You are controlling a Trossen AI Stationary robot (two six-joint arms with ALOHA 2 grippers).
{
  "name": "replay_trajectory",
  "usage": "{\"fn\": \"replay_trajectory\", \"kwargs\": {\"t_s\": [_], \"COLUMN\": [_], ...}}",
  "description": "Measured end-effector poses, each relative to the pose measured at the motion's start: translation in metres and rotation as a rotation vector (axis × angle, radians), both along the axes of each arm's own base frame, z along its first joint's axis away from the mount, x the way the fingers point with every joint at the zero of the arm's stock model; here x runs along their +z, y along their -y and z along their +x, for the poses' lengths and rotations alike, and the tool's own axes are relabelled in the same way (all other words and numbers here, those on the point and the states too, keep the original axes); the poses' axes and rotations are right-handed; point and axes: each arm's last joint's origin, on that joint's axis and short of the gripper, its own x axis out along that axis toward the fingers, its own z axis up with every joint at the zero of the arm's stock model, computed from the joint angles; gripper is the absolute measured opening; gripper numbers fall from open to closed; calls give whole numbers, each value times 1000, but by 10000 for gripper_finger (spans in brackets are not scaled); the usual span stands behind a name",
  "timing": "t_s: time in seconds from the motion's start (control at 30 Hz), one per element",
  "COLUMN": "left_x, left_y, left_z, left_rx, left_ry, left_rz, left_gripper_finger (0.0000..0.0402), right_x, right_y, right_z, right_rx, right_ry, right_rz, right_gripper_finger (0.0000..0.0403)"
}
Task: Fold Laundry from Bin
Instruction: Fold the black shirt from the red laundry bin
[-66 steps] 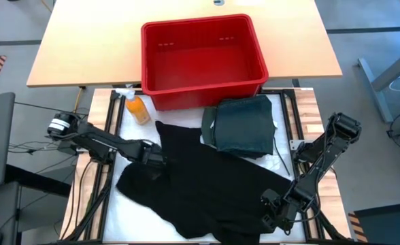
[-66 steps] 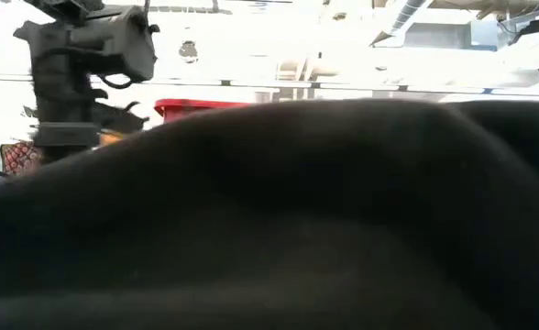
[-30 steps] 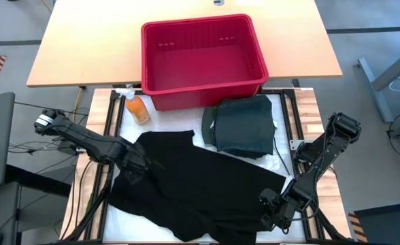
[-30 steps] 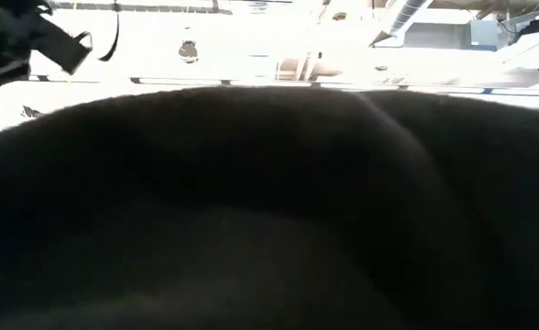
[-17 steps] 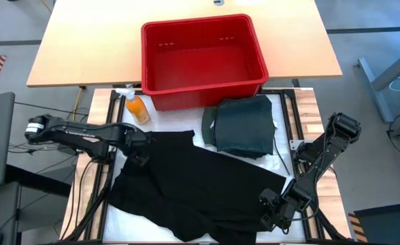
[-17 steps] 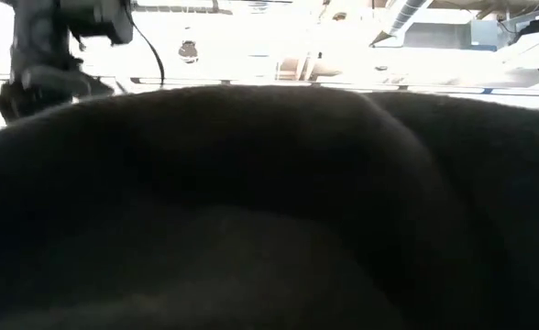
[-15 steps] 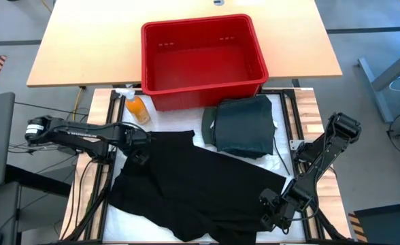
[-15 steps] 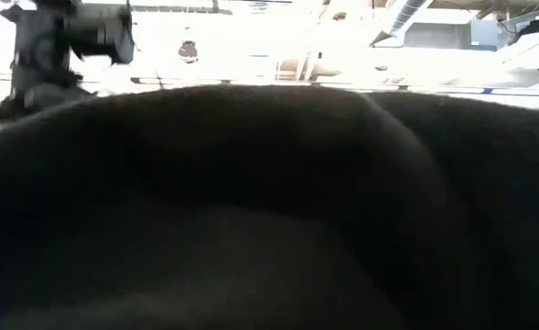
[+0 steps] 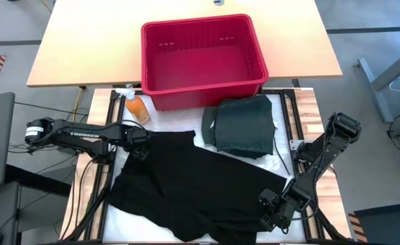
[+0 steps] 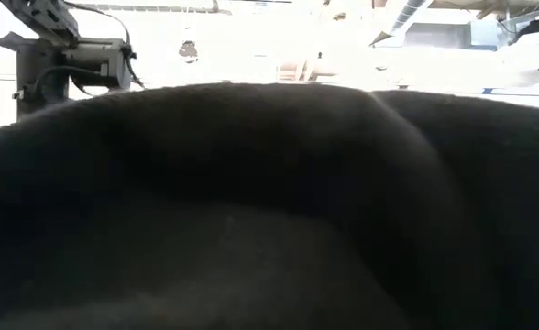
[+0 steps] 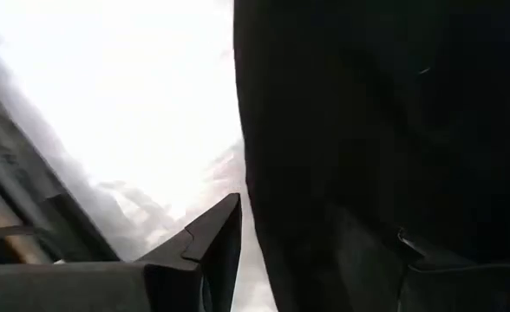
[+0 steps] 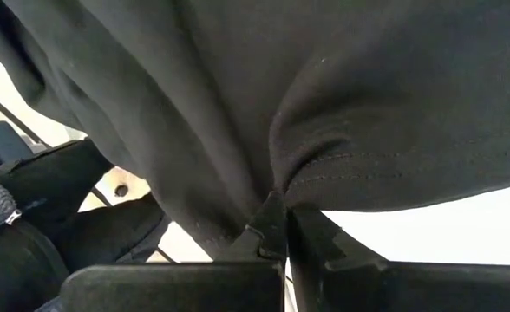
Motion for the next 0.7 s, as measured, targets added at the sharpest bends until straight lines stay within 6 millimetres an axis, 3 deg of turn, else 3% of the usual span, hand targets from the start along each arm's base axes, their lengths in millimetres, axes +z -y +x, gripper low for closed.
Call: {"fn": "replay_trajectory", "kwargs": {"t_s": [0.17, 0.3, 0.4, 0.47, 0.53, 0.6, 0.7], "left_x": [-22, -26, -26, -25, -22, -13, 16], "left_y": [1, 1, 0, 0, 0, 0, 0], "left_z": [-9, -11, -10, -9, -7, -3, 7], "left_rx": [51, 79, 46, 36, 34, 9, -43], "left_ry": [34, 42, 39, 39, 57, 104, 243], "left_rz": [-46, -28, -18, -13, -15, -21, -28], "left_gripper_finger": [158, 150, 107, 51, 15, 7, 2], "right_x": [0, 0, 0, -1, -1, 1, 13], "right_y": [2, 2, 2, 4, 4, 5, 9], "right_z": [2, 2, 2, 2, 2, 1, -1], "right_rx": [-9, -7, 1, -1, -1, 4, 31], "right_ry": [0, 1, 7, 4, 11, 7, 27], "right_rz": [0, -1, -10, -30, -41, -56, -94], "right_gripper_finger": [22, 22, 22, 20, 19, 19, 18]}}
